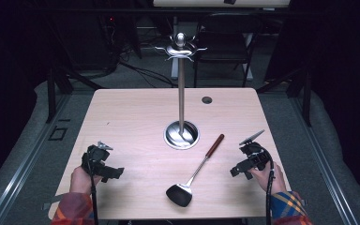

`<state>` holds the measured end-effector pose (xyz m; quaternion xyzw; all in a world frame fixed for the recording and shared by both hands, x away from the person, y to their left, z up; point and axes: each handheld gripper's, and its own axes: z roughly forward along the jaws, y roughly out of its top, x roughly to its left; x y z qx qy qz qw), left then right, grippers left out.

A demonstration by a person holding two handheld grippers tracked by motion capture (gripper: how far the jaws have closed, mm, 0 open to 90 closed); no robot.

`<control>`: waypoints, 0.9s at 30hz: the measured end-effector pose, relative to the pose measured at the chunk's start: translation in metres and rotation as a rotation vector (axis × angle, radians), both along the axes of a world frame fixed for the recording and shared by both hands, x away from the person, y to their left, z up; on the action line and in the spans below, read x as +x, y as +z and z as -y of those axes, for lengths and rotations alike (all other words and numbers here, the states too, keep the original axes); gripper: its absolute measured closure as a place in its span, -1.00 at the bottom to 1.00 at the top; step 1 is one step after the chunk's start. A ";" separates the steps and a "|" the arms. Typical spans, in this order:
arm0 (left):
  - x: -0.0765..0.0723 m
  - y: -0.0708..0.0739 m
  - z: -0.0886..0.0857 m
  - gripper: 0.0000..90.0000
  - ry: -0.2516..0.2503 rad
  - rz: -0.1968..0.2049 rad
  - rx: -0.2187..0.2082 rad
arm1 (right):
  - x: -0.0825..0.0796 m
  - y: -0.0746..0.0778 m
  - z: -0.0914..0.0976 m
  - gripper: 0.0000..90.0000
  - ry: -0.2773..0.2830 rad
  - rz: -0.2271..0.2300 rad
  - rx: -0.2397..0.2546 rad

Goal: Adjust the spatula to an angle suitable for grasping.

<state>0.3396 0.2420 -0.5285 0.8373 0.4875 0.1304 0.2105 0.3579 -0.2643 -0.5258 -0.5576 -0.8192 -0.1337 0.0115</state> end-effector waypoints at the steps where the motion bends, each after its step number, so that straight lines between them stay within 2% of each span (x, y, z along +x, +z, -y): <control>1: 0.000 0.000 0.000 -0.97 -0.001 0.002 0.000 | 0.000 0.000 0.000 -1.00 0.004 -0.001 0.006; 6: 0.000 0.000 0.000 -0.97 0.003 -0.003 0.000 | 0.000 0.001 -0.001 -1.00 0.014 0.011 0.002; 8: 0.000 0.000 -0.001 -0.97 0.010 -0.003 -0.002 | 0.000 -0.001 -0.003 -1.00 0.023 -0.002 0.011; 11: 0.000 0.000 -0.001 -0.97 0.007 -0.004 -0.003 | 0.001 -0.004 -0.006 -1.00 0.040 -0.012 -0.009; 12: 0.000 0.000 -0.001 -0.97 0.008 -0.004 -0.004 | 0.000 -0.006 -0.008 -1.00 0.028 0.003 -0.002; 14: 0.000 0.001 -0.001 -0.97 0.012 0.000 -0.012 | 0.001 -0.004 -0.010 -1.00 0.064 -0.007 -0.011; 15: 0.000 0.001 -0.001 -0.97 0.020 0.000 -0.020 | -0.001 -0.004 -0.014 -1.00 0.062 0.003 -0.023; 17: 0.000 0.001 0.000 -0.97 0.023 -0.001 -0.020 | -0.001 -0.004 -0.016 -1.00 0.058 0.005 -0.011; 18: 0.000 0.001 0.000 -0.97 0.023 -0.005 -0.017 | -0.001 -0.004 -0.019 -1.00 0.077 0.011 -0.017; 19: 0.000 0.001 0.000 -0.97 0.022 -0.004 -0.017 | -0.001 -0.003 -0.021 -1.00 0.081 -0.002 -0.028; 26: 0.000 0.000 0.000 -0.97 0.017 -0.006 -0.015 | -0.002 -0.004 -0.034 -1.00 0.074 0.021 -0.041; 27: 0.000 0.000 0.000 -0.97 0.013 -0.006 -0.012 | -0.001 -0.003 -0.034 -1.00 0.105 -0.001 -0.036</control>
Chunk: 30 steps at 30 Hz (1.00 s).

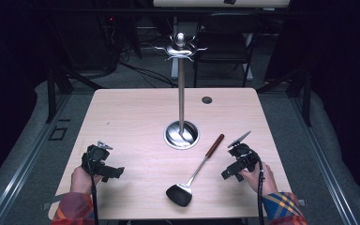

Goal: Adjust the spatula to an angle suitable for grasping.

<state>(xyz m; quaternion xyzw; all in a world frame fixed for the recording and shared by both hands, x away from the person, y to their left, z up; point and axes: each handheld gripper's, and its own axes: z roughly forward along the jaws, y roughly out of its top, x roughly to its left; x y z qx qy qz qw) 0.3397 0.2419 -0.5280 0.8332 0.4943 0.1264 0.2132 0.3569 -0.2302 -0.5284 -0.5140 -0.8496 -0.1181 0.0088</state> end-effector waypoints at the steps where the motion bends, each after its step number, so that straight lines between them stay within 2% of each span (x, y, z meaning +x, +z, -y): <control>1: 0.000 0.000 0.000 -0.97 0.000 0.000 0.000 | 0.000 0.000 0.000 -1.00 0.000 0.000 0.000; 2: 0.000 0.000 0.000 -0.97 -0.001 0.000 0.000 | 0.000 0.000 -0.002 -1.00 0.006 -0.006 -0.001; 5: 0.000 0.000 0.000 -0.97 -0.004 0.001 0.001 | -0.002 0.003 -0.010 -1.00 0.013 -0.009 0.039; 6: 0.000 0.000 0.000 -0.97 -0.004 -0.001 0.002 | -0.001 0.002 -0.015 -1.00 0.013 -0.009 0.085; 9: 0.000 0.000 0.000 -0.97 -0.004 0.002 0.002 | -0.001 0.004 -0.021 -1.00 0.014 -0.012 0.085; 10: 0.000 0.000 0.000 -0.97 -0.005 0.000 0.003 | 0.001 0.004 -0.026 -1.00 0.017 -0.018 0.102; 14: 0.000 0.000 0.001 -0.97 -0.008 0.001 0.005 | 0.004 0.003 -0.036 -1.00 0.018 -0.035 0.092; 15: 0.000 0.000 0.001 -0.97 -0.010 0.002 0.004 | 0.005 0.000 -0.042 -1.00 -0.008 -0.015 0.119; 18: 0.000 -0.001 0.002 -0.97 -0.013 -0.003 0.008 | 0.008 0.001 -0.046 -1.00 0.010 -0.022 0.116; 23: 0.000 0.000 0.002 -0.97 -0.014 -0.005 0.008 | 0.013 0.000 -0.059 -1.00 0.012 -0.033 0.155; 27: 0.000 0.000 0.002 -0.97 -0.014 -0.004 0.008 | 0.019 -0.002 -0.069 -1.00 0.020 -0.045 0.150; 28: 0.000 0.000 0.002 -0.97 -0.016 -0.005 0.012 | 0.021 -0.005 -0.075 -1.00 -0.023 -0.019 0.163; 29: 0.000 0.000 0.002 -0.97 -0.016 -0.005 0.012 | 0.021 -0.005 -0.075 -1.00 -0.023 -0.019 0.163; 30: 0.000 0.000 0.002 -0.97 -0.018 -0.005 0.013 | 0.024 -0.003 -0.075 -1.00 0.000 -0.034 0.140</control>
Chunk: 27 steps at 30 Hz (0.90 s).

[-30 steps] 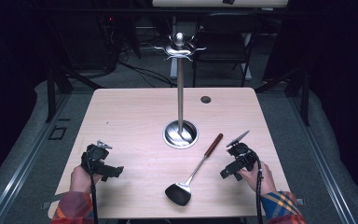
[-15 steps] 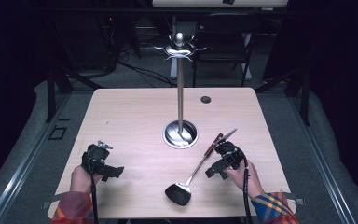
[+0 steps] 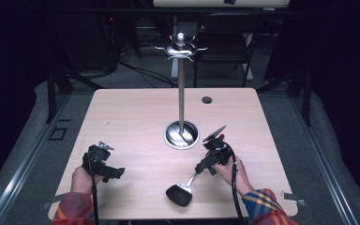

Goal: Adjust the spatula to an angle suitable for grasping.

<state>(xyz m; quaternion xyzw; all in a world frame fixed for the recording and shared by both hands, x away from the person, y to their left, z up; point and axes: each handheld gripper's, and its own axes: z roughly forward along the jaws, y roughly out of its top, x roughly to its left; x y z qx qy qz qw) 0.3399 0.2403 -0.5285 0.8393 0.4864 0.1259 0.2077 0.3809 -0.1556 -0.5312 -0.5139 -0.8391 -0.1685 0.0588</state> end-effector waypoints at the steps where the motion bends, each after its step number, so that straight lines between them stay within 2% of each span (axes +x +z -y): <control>1: 0.000 0.000 0.000 -0.97 0.003 0.000 -0.002 | 0.002 0.000 -0.002 -1.00 -0.004 0.001 -0.003; 3: 0.000 0.000 0.000 -0.97 0.003 0.001 -0.005 | 0.005 -0.004 -0.009 -1.00 -0.036 0.017 -0.013; 6: 0.000 0.000 0.000 -0.97 0.003 0.003 -0.006 | 0.009 -0.006 -0.012 -1.00 -0.027 -0.001 -0.031; 7: 0.000 0.000 0.000 -0.97 0.003 0.001 -0.007 | 0.010 -0.009 -0.014 -1.00 -0.046 0.002 -0.032; 8: 0.000 0.000 0.000 -0.97 -0.001 -0.002 -0.020 | 0.012 -0.010 -0.017 -0.99 -0.047 -0.012 -0.054; 11: 0.000 0.000 0.000 -0.97 -0.001 -0.003 -0.019 | 0.012 -0.012 -0.021 -0.89 -0.063 0.003 -0.068; 12: 0.000 0.000 0.000 -0.97 -0.004 -0.004 -0.015 | 0.013 -0.012 -0.024 -0.85 -0.063 0.002 -0.095; 13: 0.000 0.000 0.000 -0.97 -0.004 -0.004 -0.013 | 0.012 -0.016 -0.026 -0.83 -0.094 0.026 -0.078; 14: 0.000 0.000 0.000 -0.97 -0.004 -0.004 -0.013 | 0.012 -0.016 -0.026 -0.83 -0.094 0.026 -0.078; 15: 0.000 0.000 0.000 -0.97 -0.004 -0.004 -0.012 | 0.014 -0.014 -0.026 -0.80 -0.063 0.007 -0.101; 17: 0.000 0.000 0.000 -0.97 -0.005 -0.007 -0.009 | 0.014 -0.017 -0.029 -0.69 -0.087 0.024 -0.105; 19: 0.000 0.000 0.000 -0.97 -0.005 -0.007 -0.008 | 0.015 -0.016 -0.029 -0.68 -0.068 0.010 -0.117; 22: 0.000 0.000 0.000 -0.97 -0.005 -0.007 -0.007 | 0.016 -0.016 -0.029 -0.60 -0.062 0.015 -0.126; 25: 0.000 0.000 0.000 -0.97 -0.003 -0.006 -0.009 | 0.018 -0.018 -0.027 -0.55 -0.077 0.020 -0.132; 26: 0.000 0.000 0.000 -0.97 -0.002 -0.005 -0.009 | 0.018 -0.019 -0.027 -0.53 -0.077 0.030 -0.140; 27: 0.000 0.000 0.000 -0.97 -0.002 -0.005 -0.009 | 0.017 -0.021 -0.027 -0.53 -0.106 0.052 -0.129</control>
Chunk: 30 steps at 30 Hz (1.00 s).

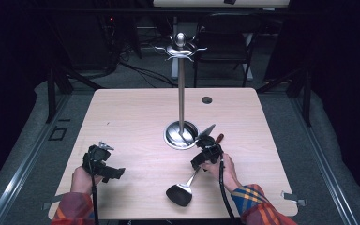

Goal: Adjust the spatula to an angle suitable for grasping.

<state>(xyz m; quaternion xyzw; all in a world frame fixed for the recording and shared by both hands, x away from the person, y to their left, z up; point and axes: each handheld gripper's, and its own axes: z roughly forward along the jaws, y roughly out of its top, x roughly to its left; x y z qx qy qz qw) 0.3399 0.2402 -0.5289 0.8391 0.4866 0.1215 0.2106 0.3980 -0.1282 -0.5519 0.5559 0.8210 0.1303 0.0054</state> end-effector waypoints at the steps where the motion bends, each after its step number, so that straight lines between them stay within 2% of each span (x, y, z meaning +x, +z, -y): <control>1: 0.000 0.000 0.000 -0.97 0.000 -0.001 0.001 | 0.001 0.002 0.001 -0.52 0.015 -0.014 -0.014; 6: 0.000 0.000 0.000 -0.97 0.001 0.000 0.002 | 0.001 0.001 -0.001 -0.50 0.026 0.001 -0.029; 7: 0.000 0.000 0.000 -0.97 0.002 0.001 0.002 | 0.001 0.001 -0.002 -0.46 0.024 0.021 -0.044; 11: 0.000 0.000 0.000 -0.97 0.001 0.000 0.003 | 0.002 0.003 -0.001 -0.43 0.051 0.002 -0.069; 16: 0.000 0.000 0.000 -0.97 0.001 0.000 0.007 | 0.002 0.003 0.000 -0.33 0.048 0.017 -0.066; 22: 0.000 0.000 0.000 -0.97 0.001 0.000 0.008 | 0.005 0.003 0.003 -0.21 0.069 0.030 -0.086; 24: 0.000 0.000 0.000 -0.97 0.001 0.000 0.008 | 0.004 0.002 0.003 -0.19 0.052 0.047 -0.069; 25: 0.000 0.000 0.000 -0.97 0.001 0.001 0.010 | 0.005 0.003 0.005 -0.04 0.076 0.042 -0.085; 26: 0.000 0.000 0.000 -0.97 0.001 0.001 0.010 | 0.005 0.003 0.005 -0.04 0.076 0.042 -0.085; 27: 0.000 0.000 0.001 -0.97 0.000 0.001 0.009 | 0.005 0.005 0.006 0.09 0.092 0.038 -0.088; 28: 0.000 0.000 0.001 -0.97 0.000 0.001 0.009 | 0.005 0.005 0.006 0.11 0.091 0.054 -0.091; 29: 0.000 0.000 0.000 -0.97 0.001 0.001 0.010 | 0.007 0.006 0.008 0.13 0.105 0.051 -0.111; 30: 0.000 0.000 0.000 -0.97 0.001 0.001 0.010 | 0.007 0.006 0.008 0.13 0.105 0.051 -0.111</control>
